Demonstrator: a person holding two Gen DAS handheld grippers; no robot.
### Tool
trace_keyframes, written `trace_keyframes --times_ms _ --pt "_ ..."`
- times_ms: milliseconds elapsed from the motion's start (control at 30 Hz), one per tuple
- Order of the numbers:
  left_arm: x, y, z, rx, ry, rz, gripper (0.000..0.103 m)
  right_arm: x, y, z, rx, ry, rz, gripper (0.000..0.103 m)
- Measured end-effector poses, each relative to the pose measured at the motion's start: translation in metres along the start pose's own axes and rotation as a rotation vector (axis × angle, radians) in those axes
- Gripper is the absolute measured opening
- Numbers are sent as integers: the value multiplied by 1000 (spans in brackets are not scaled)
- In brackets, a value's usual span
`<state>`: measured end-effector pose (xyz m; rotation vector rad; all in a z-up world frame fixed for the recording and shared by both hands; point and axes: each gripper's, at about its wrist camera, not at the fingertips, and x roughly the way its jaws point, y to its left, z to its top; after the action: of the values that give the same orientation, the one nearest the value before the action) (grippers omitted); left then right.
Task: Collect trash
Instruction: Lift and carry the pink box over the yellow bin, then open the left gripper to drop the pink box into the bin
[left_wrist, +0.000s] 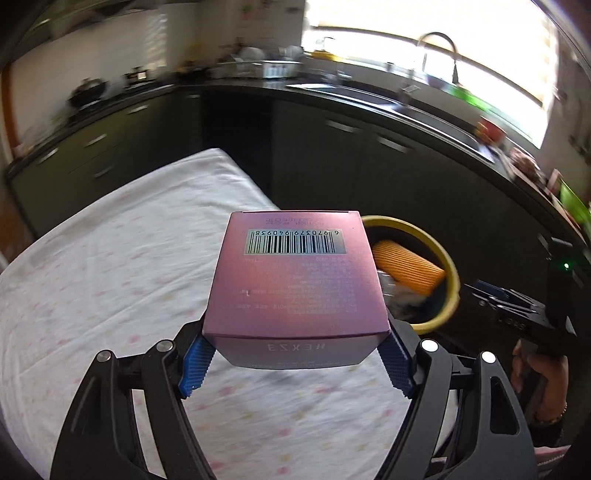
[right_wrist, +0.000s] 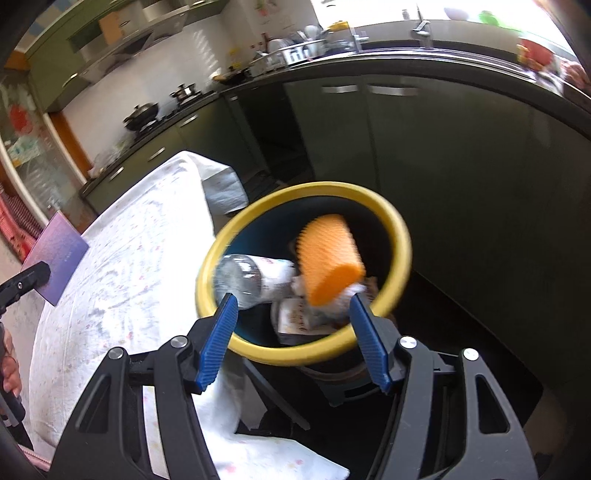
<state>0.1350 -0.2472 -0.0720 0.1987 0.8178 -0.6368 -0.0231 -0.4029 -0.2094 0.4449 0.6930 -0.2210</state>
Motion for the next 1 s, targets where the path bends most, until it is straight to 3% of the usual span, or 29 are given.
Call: trace_keyframes --times_ms 233,500,733,833,867,1000 --pt "54 -82 33 109 60 -140 76 -15 -24 -4 42 -19 -26 61" --pt "151 -146 55 132 202 -183 76 -20 -42 -10 78 -18 -40 61" --pt "203 -172 58 132 251 -129 77 -22 -51 -11 98 -11 -49 62" --pt "209 -170 58 132 247 -113 79 -22 -52 -12 106 -10 -51 65" --pt "209 -169 59 130 244 -111 85 -22 -52 -12 105 -9 -51 65" --pt "186 -151 58 103 215 -128 91 -21 -49 -12 99 -6 -46 65"
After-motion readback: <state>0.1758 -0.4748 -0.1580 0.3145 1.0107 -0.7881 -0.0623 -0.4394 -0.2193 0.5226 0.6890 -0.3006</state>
